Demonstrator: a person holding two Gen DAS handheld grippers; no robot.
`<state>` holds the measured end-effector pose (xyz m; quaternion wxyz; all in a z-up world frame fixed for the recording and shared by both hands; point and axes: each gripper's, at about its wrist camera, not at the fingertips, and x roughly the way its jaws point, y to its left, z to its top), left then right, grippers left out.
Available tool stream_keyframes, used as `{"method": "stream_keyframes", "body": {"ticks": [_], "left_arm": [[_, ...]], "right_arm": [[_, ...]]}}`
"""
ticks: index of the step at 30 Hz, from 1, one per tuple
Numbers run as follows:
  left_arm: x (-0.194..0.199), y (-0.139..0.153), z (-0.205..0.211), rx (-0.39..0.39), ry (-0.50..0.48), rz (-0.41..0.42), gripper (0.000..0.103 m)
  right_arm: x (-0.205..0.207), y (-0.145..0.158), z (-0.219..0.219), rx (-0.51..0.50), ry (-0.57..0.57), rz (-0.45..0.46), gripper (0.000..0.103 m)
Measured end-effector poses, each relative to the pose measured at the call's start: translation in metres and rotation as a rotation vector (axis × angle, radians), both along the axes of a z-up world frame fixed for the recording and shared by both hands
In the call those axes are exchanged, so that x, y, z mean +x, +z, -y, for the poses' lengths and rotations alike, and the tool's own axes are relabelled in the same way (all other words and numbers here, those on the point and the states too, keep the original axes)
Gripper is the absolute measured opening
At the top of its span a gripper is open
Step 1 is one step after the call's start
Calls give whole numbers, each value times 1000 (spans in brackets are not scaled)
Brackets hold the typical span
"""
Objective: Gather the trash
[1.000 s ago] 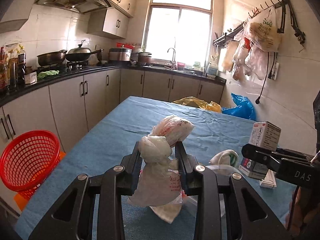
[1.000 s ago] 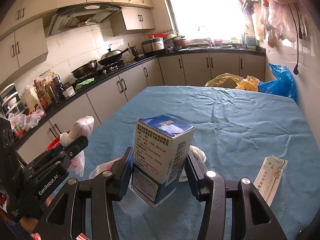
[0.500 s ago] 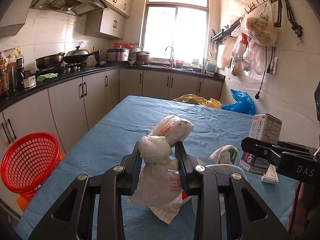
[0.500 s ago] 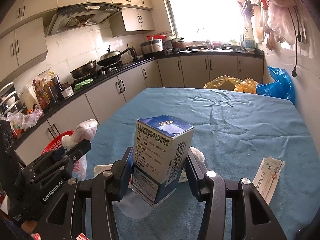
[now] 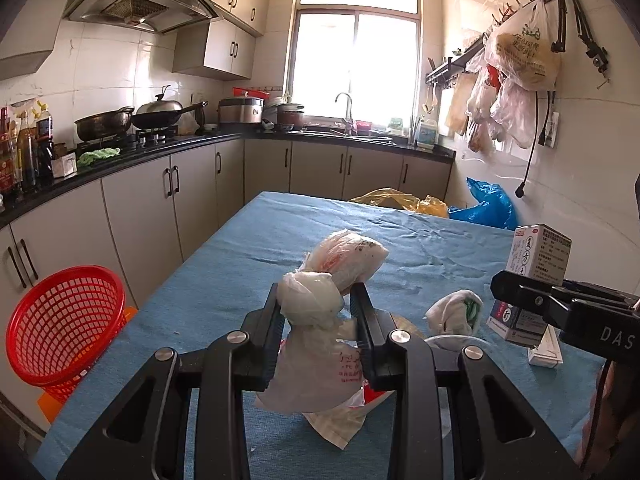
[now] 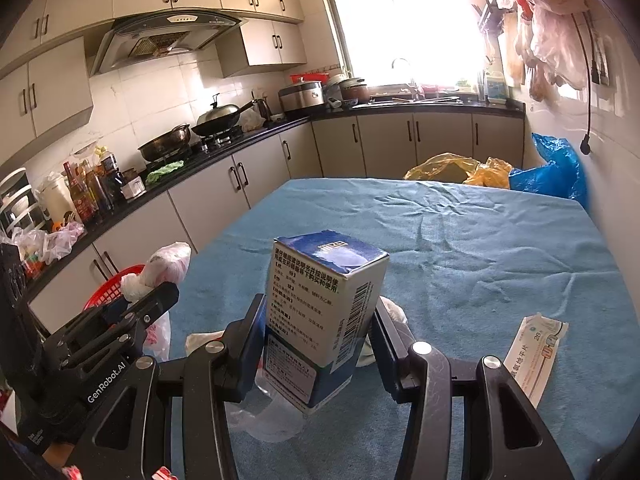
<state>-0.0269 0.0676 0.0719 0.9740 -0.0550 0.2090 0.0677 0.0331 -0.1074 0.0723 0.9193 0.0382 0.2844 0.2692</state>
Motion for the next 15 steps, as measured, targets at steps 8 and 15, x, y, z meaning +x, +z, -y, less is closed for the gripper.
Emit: {"method": "stream_keyframes", "body": {"ticks": [8, 15], "left_arm": [[3, -1, 1, 7, 10, -11, 32], [3, -3, 0, 13, 16, -16, 32]], "right_arm": [[-2, 1, 3, 11, 0, 12, 53], [-2, 2, 3, 16, -4, 13, 53]]}}
